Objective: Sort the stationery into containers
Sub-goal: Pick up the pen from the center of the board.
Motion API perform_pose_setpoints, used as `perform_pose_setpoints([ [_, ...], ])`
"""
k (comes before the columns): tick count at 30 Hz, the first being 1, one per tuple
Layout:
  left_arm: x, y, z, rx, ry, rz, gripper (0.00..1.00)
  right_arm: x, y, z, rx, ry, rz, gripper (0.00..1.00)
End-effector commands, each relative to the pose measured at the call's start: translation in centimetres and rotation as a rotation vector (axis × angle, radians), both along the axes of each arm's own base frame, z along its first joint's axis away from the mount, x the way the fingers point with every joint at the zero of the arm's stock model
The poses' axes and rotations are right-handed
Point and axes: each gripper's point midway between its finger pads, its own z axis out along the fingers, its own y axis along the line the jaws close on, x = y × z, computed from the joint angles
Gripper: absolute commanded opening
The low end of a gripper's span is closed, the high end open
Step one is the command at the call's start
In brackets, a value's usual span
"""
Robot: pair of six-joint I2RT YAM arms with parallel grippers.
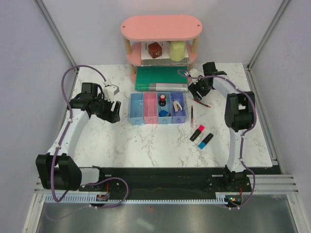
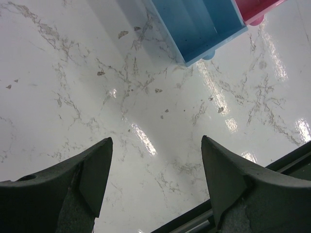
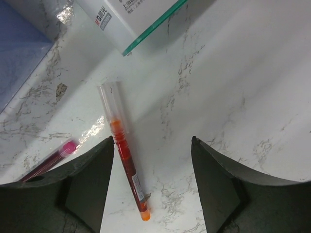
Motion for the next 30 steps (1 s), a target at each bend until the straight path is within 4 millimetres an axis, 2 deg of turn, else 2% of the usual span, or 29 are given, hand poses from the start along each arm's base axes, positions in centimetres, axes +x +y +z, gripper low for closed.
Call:
perform_pose_setpoints([
  [1,0.5,0.3,1.9,0.019,-0.065,-0.021,0.81,-0.3,0.8,-0.3,0.035,0.011,0.035,0.72],
  [6,0.5,0.3,1.9,0.019,-0.066,-0.021,0.8,-1.0,0.8,-1.1,0.037,0.036,0.035,0.7],
  [14,0.4,0.2,1.8,0.018,-0.064,-0.025,0.81,-2.5,0.4,-3.2,0.022,0.09,0.027,0.58],
  [17,0.3,0.2,1.7,0.02,-0.066,-0.028,0.8,-3.0,0.1,-3.8,0.014,0.101,0.012,0.42],
  [18,0.3,0.2,1.8,0.02,-0.067,-0.028,0.8,-3.3,-0.1,-4.1,0.002,0.107,0.006,0.2],
  [20,0.3,0.3,1.9,0.022,-0.074,-0.029,0.8,-4.1,-0.4,-4.6,-0.008,0.124,-0.003,0.01],
  [22,0.2,0.3,1.8,0.023,-0.073,-0.03,0.8,-5.4,-0.9,-5.0,-0.025,0.144,-0.006,0.0],
  [27,-0.1,0.2,2.0,0.018,-0.08,-0.04,0.81,-6.5,-2.0,-3.6,-0.045,0.107,-0.053,0.0],
  [29,-0.2,0.1,1.8,0.011,-0.074,-0.04,0.81,-6.5,-2.4,-1.5,-0.029,0.072,-0.082,0.0],
  [30,-0.3,0.0,1.9,0.008,-0.077,-0.042,0.81,-6.2,-2.5,0.2,-0.019,0.036,-0.098,0.0],
])
